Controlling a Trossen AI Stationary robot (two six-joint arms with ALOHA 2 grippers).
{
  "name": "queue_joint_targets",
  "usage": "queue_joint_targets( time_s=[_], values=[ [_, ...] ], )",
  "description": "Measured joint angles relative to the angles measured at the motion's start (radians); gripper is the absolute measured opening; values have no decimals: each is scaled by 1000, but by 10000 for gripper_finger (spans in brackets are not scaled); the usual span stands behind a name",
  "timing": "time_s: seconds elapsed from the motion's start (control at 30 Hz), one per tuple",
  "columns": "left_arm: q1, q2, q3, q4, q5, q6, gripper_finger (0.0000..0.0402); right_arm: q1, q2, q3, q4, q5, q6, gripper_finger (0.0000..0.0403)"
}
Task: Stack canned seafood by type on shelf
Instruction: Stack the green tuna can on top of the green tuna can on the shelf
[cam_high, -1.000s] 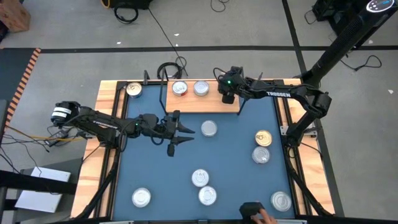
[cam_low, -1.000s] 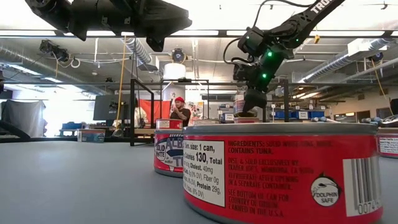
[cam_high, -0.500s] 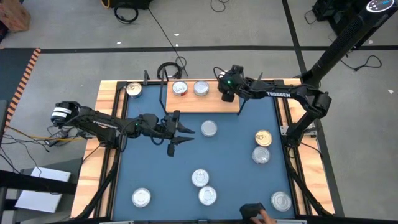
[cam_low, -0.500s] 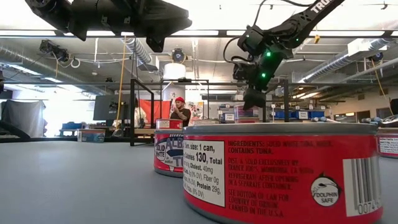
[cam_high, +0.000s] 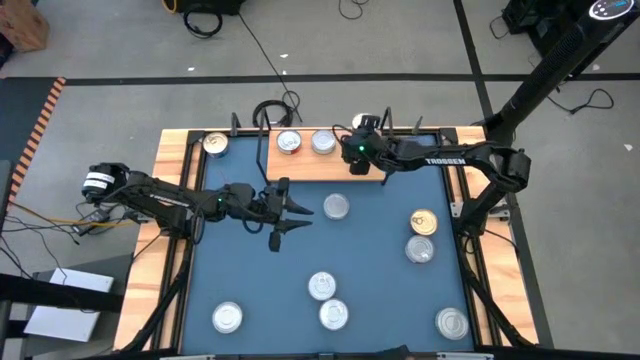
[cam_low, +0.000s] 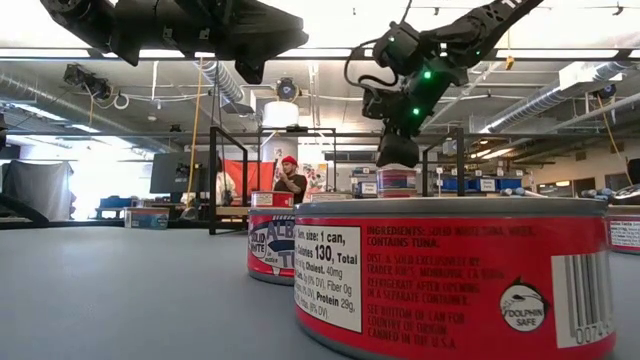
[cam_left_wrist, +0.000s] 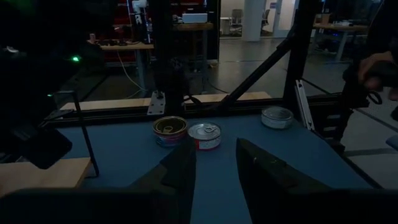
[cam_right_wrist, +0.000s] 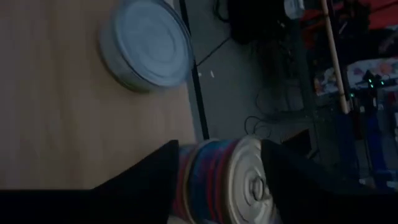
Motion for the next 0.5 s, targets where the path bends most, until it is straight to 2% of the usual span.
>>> queue_joint_targets(
  time_s=[0.33, 0.47, 0.5],
  values=[
    [0, 0, 0, 0, 0, 2, 120, 78, -1, 0, 0, -4, 100, 85],
    [0, 0, 0, 0, 0, 8, 120, 101, -1, 0, -9, -65, 153, 16],
    [0, 0, 0, 0, 0, 15, 120, 106, -1, 0, -14, -86, 168, 10]
  ],
)
